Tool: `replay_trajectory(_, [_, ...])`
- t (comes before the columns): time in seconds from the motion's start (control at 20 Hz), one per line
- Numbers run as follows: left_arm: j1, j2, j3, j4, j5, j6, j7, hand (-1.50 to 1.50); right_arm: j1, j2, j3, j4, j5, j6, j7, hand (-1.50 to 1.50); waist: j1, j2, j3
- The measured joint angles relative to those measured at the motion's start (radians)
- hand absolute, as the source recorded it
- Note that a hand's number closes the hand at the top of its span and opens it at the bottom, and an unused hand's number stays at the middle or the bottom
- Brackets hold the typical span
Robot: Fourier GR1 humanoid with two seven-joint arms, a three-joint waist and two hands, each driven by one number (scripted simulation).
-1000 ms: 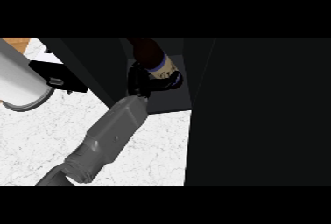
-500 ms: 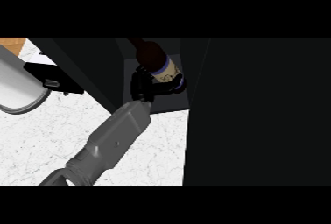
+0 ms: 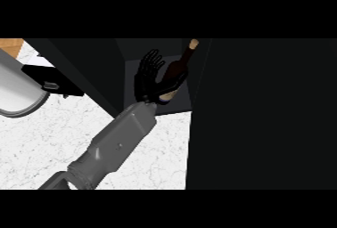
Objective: Pick up the wine, place it into the cabinet and close the cabinet
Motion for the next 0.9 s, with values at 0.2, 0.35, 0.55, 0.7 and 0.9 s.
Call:
replay_trajectory(0.2, [-0.012, 0.0, -0.02, 0.019, 0.032, 0.009, -0.012, -1.5, -0.002, -0.001, 0.0, 0.001, -0.001, 0.001, 0.001, -1.5, 0.0, 0.002, 0.0])
replay_trajectory(0.35, [-0.035, 0.0, -0.041, 0.04, 0.043, 0.033, -0.007, -1.5, 0.002, 0.006, 0.006, -0.004, 0.006, -0.009, 0.005, -1.5, 0.006, 0.001, 0.0])
replay_trajectory(0.55, [-0.058, 0.0, -0.096, 0.065, 0.022, 0.061, -0.009, -1.5, 0.004, 0.007, 0.002, 0.003, 0.003, -0.007, -0.005, -1.5, 0.013, 0.0, 0.001])
replay_trajectory(0.7, [-0.079, 0.0, -0.13, 0.071, 0.009, 0.073, -0.013, -1.5, 0.01, 0.011, 0.008, 0.01, 0.007, -0.005, -0.012, -1.5, 0.013, 0.001, 0.001])
replay_trajectory(0.9, [-0.091, 0.0, -0.161, 0.064, 0.006, 0.079, -0.02, -1.5, 0.01, 0.016, 0.019, 0.009, 0.018, -0.01, -0.014, -1.5, 0.018, -0.001, 0.001])
